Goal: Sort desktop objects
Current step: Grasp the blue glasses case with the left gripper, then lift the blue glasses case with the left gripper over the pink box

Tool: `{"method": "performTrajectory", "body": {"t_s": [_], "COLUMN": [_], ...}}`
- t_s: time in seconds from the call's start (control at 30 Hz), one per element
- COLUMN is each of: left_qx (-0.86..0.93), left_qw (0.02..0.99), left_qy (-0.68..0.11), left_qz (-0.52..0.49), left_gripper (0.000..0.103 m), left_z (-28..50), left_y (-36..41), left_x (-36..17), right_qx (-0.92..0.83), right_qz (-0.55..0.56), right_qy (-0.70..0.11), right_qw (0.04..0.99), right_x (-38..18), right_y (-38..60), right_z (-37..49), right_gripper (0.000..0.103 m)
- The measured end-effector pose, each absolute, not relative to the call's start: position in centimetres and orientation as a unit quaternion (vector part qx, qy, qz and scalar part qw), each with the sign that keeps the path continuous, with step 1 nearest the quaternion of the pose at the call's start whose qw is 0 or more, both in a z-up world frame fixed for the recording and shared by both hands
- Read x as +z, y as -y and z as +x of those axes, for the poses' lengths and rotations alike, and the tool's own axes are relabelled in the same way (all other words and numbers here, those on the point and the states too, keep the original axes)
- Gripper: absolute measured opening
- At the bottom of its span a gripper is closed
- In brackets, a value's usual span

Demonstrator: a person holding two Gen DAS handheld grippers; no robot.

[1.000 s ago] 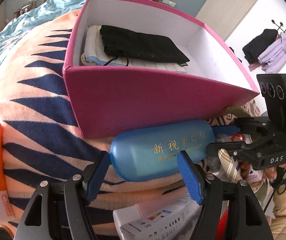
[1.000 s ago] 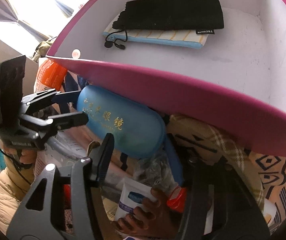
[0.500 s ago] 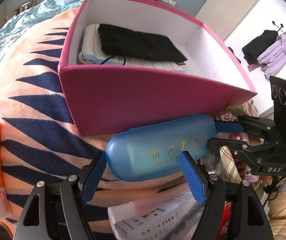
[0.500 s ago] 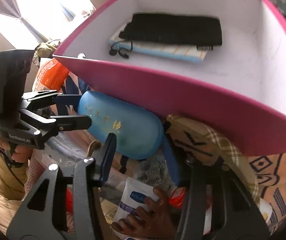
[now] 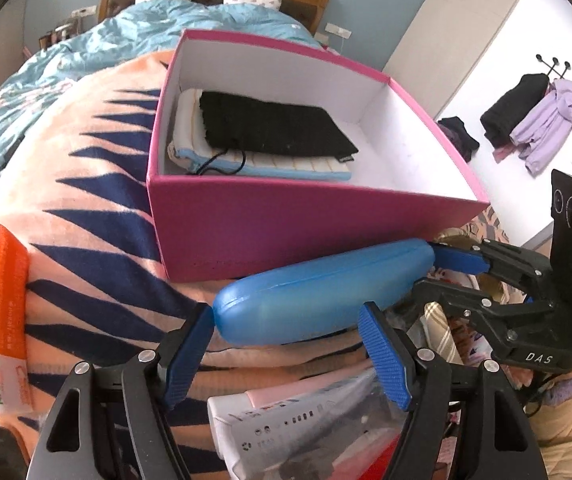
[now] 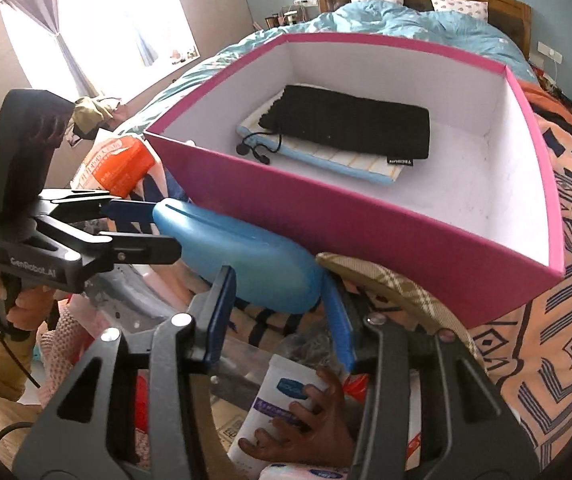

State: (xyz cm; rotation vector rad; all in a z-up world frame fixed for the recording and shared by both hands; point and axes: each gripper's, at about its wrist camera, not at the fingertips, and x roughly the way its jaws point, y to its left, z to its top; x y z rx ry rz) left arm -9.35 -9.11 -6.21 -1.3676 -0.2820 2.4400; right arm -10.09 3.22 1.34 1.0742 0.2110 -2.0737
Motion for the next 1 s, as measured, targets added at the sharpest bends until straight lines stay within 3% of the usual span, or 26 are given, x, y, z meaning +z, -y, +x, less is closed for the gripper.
{"method": "performTrajectory", "body": {"t_s": [1.0], "left_qx": [0.909], "left_qw": [0.14], "left_qy": [0.046], "left_qz": [-0.39], "left_gripper": [0.075], "left_z": [-5.3], "left_y": [7.0], "left_x": [1.3], "right_qx": [-0.839], "right_qz": [0.356], "right_qy": [-0.039], "right_qw": [0.409], "right_x": [7.2], "right_y": [-6.3], "right_z": [-6.1], "right_gripper": [0.048]}}
